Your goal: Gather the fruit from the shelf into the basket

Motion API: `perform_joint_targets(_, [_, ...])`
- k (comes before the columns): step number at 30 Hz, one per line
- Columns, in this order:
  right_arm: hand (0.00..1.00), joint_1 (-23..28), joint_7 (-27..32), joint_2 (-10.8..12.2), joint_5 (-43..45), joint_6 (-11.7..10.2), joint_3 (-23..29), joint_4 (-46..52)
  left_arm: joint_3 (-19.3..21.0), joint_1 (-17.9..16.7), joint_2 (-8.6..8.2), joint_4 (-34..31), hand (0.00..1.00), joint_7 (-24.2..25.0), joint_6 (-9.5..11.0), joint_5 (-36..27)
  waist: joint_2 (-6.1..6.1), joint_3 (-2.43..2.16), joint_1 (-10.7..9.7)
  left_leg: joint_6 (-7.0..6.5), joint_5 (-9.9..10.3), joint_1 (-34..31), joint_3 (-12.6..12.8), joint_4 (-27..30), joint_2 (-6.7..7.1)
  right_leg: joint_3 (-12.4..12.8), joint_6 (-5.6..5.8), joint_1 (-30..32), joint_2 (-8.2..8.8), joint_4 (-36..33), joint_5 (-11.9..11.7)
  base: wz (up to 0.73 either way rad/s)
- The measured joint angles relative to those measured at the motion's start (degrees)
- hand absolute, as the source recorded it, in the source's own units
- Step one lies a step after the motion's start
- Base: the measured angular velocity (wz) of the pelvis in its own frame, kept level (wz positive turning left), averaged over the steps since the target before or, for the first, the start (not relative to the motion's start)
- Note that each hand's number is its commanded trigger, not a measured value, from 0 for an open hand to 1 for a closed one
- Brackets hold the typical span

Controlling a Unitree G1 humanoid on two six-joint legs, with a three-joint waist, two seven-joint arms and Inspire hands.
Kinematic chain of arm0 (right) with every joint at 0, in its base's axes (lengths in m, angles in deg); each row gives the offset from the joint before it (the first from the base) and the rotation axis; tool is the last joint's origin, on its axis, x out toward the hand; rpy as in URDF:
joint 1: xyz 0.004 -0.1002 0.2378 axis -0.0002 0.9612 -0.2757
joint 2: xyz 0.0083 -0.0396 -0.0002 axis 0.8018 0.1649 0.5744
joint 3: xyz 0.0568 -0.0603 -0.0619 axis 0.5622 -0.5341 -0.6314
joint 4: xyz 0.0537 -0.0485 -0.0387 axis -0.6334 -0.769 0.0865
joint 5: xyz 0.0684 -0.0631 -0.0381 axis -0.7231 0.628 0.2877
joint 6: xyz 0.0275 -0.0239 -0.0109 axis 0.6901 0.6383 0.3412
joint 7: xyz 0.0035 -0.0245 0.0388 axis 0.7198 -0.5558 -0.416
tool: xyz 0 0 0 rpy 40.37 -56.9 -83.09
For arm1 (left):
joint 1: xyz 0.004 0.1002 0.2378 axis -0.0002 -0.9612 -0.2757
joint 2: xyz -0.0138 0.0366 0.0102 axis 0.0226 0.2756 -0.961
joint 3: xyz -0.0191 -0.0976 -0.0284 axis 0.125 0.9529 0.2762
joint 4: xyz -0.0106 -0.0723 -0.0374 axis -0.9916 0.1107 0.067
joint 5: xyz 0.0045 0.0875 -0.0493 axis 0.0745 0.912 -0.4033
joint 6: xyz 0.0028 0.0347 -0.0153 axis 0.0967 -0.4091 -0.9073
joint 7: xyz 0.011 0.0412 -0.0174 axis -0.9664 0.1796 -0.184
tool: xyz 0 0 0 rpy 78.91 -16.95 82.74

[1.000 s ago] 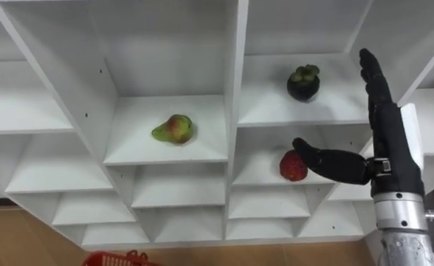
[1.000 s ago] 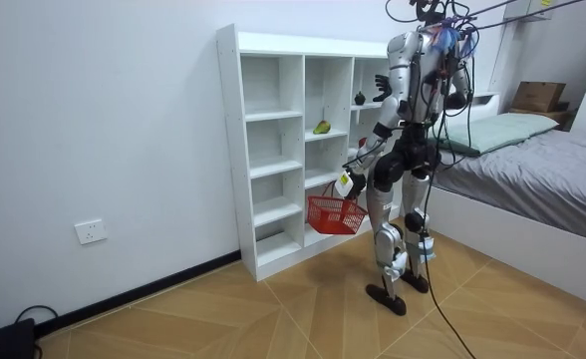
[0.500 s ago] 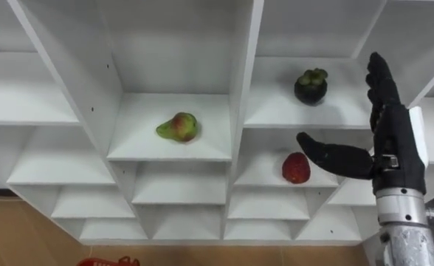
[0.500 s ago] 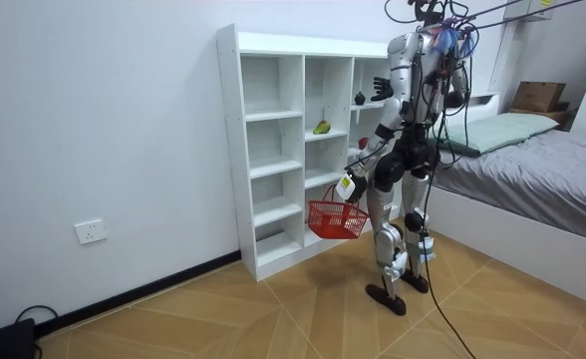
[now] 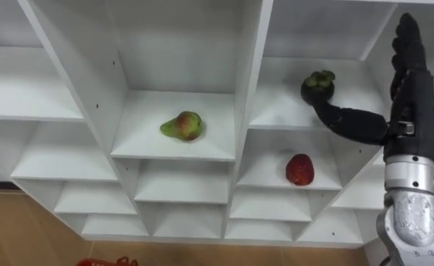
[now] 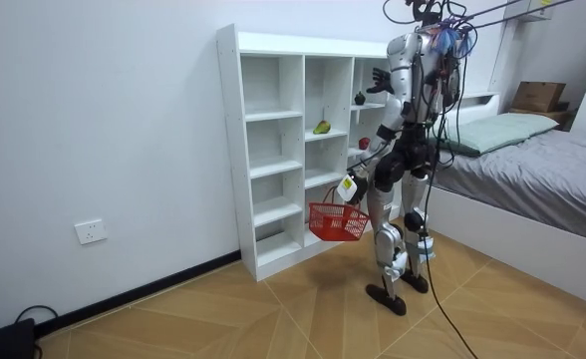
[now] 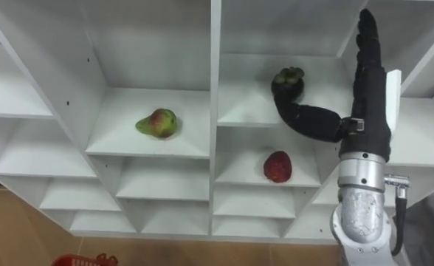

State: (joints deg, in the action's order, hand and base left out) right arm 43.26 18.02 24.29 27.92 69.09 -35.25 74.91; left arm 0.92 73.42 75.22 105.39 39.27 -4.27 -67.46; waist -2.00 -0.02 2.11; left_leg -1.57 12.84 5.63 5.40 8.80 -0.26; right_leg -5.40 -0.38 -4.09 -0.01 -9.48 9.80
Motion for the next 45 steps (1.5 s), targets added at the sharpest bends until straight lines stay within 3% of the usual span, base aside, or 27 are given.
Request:
perform_joint_targets(8, [0.0,-1.7,-1.2,-0.1,-3.9,2.0,0.2,-2.8,0.1,0.0,-0.04,0.0,1.0,-0.9,-1.5,0.1,0.22,0.16,-0.1,-0.03,0.0,0.0,-0.3,0.4,0.04,-0.2,0.0,-0.6,0.1,0.0,0.0,0.01])
perform_joint_targets(13, [0.0,-1.9,-1.6,-0.3,-4.1,2.2,0.2,-3.7,0.1,0.1,-0.14,-0.2,1.0,-1.1,-2.6,0.0,0.42,0.22,-0.1,-0.02,0.0,0.1,-0.6,0.6,0.03,-0.5,-0.01,-0.8,0.12,0.0,0.0,0.04])
perform_joint_targets(17, [0.0,-3.2,-1.6,-1.1,-5.6,3.8,0.1,-5.9,0.0,0.0,-0.8,-0.2,1.0,-1.0,-3.4,-0.1,0.49,0.27,0.0,-0.02,0.0,0.0,-1.0,0.6,0.09,-1.0,0.0,-0.9,0.21,-0.1,0.0,0.05])
perform_joint_targets(22, [0.0,-3.6,-2.0,-1.1,-5.9,3.9,0.1,-7.0,-0.1,0.0,-0.9,-0.2,1.0,-0.9,-3.7,-0.1,0.52,0.28,0.1,0.07,-0.1,-0.1,-1.5,0.7,0.11,-1.5,0.0,-1.1,0.19,-0.1,0.0,0.05])
perform_joint_targets(34, [0.0,-7.4,-2.9,-1.7,-3.3,5.1,-1.8,-12.3,0.1,-0.5,-0.85,-2.4,1.0,-0.2,-4.0,1.1,-0.21,0.64,2.8,-0.17,-0.4,-0.1,-2.7,0.9,0.25,-2.8,0.02,-1.6,0.75,0.0,0.0,0.05])
perform_joint_targets(38, [0.0,-9.4,-3.2,-2.0,-3.3,5.2,-1.8,-15.5,0.2,-0.8,-0.79,-2.5,1.0,0.2,-5.0,1.2,-0.77,0.34,3.0,-0.22,-0.5,0.0,-3.2,1.0,0.69,-3.3,0.02,-2.0,0.85,0.0,0.0,0.07])
perform_joint_targets(45, [0.0,-9.8,-4.8,-2.0,-3.3,6.3,-1.7,-16.3,0.3,-1.1,-0.62,-2.5,1.0,1.3,-5.6,1.2,-0.71,0.36,3.0,-0.25,-0.5,0.0,-3.2,1.0,0.69,-3.4,0.01,-2.0,0.86,0.0,0.0,0.0])
